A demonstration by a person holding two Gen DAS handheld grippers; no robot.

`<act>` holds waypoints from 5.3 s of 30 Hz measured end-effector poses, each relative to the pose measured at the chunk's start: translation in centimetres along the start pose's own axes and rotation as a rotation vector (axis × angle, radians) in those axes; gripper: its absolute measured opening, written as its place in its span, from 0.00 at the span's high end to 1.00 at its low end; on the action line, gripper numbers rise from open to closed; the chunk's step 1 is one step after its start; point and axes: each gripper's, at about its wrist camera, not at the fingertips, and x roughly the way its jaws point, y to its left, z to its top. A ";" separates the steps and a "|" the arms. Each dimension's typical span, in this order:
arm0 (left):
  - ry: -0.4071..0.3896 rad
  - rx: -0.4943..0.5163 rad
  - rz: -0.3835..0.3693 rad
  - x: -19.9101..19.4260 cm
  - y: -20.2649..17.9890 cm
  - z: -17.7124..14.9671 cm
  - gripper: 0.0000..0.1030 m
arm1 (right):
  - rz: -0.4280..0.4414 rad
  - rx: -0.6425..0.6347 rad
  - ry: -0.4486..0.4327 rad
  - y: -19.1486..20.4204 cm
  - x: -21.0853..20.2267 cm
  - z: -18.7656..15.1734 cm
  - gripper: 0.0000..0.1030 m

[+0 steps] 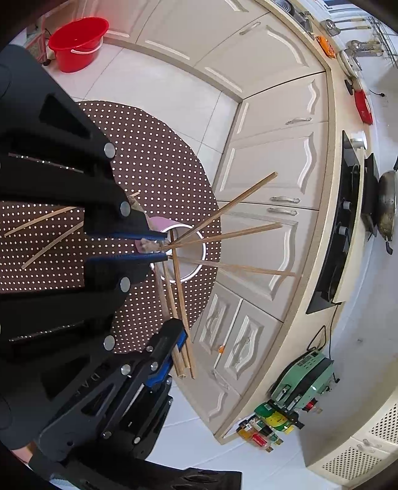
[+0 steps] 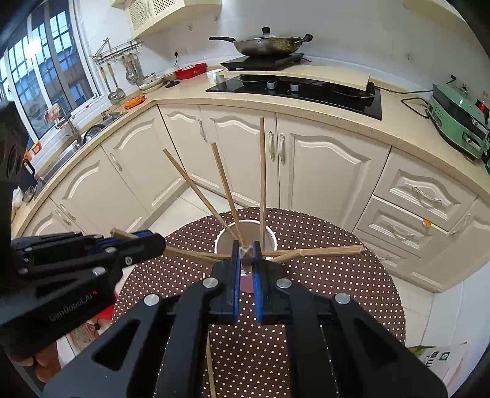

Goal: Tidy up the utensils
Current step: 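Open both tools to release the chopsticks into the cup, then grasp one of the last chopsticks on the table with each tool, then lift the held chopsticks upright and lower them into the pink cup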

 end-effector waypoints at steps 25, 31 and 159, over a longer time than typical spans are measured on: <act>-0.169 -0.074 -0.012 -6.7 4.4 -3.0 0.43 | -0.007 0.100 -0.154 1.3 -6.5 -0.6 0.73; -0.147 -0.118 0.009 -6.5 6.3 -5.1 0.43 | -0.008 0.095 -0.134 2.4 -6.5 -2.3 0.73; -0.290 -0.060 -0.087 -10.3 1.0 1.7 0.95 | 0.004 0.015 -0.245 -1.5 -10.8 3.5 0.95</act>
